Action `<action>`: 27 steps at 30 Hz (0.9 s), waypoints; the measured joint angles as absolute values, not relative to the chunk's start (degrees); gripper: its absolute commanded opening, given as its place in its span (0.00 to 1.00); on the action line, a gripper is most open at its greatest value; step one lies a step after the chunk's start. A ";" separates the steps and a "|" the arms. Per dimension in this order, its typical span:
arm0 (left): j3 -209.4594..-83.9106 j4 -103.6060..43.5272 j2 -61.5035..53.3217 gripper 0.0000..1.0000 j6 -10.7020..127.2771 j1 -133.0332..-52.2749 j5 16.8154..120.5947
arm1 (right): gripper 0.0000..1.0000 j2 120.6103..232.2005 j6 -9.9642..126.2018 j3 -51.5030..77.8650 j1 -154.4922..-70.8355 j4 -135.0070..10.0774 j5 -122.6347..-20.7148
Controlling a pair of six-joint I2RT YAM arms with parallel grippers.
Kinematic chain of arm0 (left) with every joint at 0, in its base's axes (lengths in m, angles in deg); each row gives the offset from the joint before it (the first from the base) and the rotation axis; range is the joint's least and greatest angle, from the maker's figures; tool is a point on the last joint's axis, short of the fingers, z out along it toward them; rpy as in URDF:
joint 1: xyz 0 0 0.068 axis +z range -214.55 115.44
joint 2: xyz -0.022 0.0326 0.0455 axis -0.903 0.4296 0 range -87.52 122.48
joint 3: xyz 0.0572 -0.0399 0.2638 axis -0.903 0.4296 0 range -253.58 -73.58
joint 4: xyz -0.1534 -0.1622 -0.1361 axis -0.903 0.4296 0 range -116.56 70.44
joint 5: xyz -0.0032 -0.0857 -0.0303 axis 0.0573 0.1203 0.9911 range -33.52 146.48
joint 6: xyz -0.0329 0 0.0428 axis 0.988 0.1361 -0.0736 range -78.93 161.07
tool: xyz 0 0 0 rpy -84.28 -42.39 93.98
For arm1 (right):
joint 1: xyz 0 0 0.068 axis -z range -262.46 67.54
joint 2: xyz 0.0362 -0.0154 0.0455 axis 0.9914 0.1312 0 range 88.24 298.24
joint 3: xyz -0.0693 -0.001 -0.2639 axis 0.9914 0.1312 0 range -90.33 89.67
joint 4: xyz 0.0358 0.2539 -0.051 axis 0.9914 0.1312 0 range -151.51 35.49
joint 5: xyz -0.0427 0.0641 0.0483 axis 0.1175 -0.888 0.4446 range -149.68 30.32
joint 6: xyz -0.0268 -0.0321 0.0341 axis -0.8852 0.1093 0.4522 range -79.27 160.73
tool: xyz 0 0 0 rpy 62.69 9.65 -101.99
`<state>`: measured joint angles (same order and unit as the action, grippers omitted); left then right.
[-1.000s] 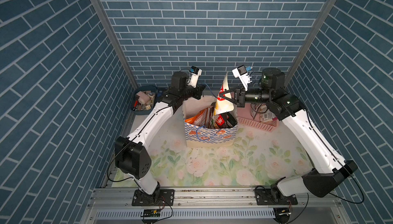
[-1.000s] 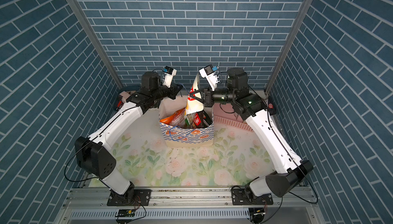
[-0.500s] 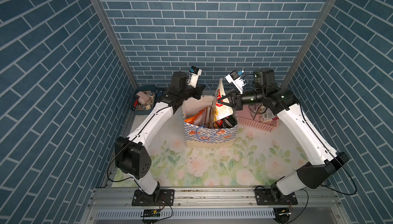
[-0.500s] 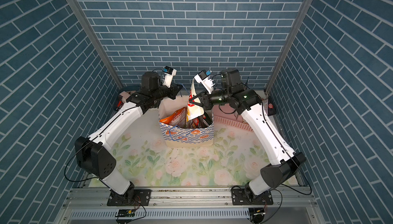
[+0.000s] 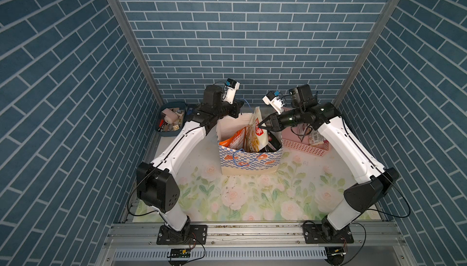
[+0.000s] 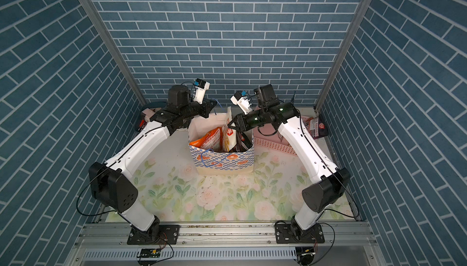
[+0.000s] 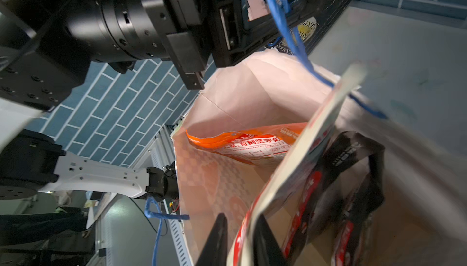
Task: Place the condiment packets inside the bag
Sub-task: Place the condiment packet in the paper bag, then pick up the condiment packet from the storage box.
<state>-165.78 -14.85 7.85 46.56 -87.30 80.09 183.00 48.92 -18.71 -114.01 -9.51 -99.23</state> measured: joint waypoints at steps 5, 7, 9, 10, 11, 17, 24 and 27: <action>-165.78 -14.72 7.85 0.00 46.43 -87.30 80.07 | 0.41 183.00 51.48 -23.93 -114.01 -9.44 -97.11; -165.78 -14.77 7.85 0.00 46.43 -87.30 80.09 | 0.46 183.00 52.50 -26.14 -113.88 -8.89 -94.59; -165.78 -14.77 7.85 0.00 46.43 -87.30 80.09 | 0.54 182.74 53.73 -27.71 -113.40 -7.95 -91.03; -165.78 -14.77 7.85 0.00 46.43 -87.30 80.09 | 0.58 182.32 54.54 -27.95 -112.66 -7.47 -88.34; -165.78 -14.77 7.85 0.00 46.43 -87.30 80.09 | 0.60 181.69 55.11 -27.82 -111.54 -6.77 -85.67; -165.78 -14.79 7.85 0.00 46.43 -87.30 80.11 | 0.81 176.07 56.81 -19.41 -97.86 -6.25 -69.09; -165.74 -14.85 7.85 0.00 46.43 -87.30 80.14 | 0.84 184.51 56.88 -16.83 -87.19 -10.64 -63.16; -165.57 -14.94 7.83 0.00 46.43 -87.30 80.14 | 0.84 192.03 56.85 -19.86 -85.86 -12.81 -62.88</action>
<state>-165.57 -14.94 7.83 46.43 -87.30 80.14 192.03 56.85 -19.86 -85.86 -12.81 -62.88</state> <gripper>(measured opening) 0.072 0.844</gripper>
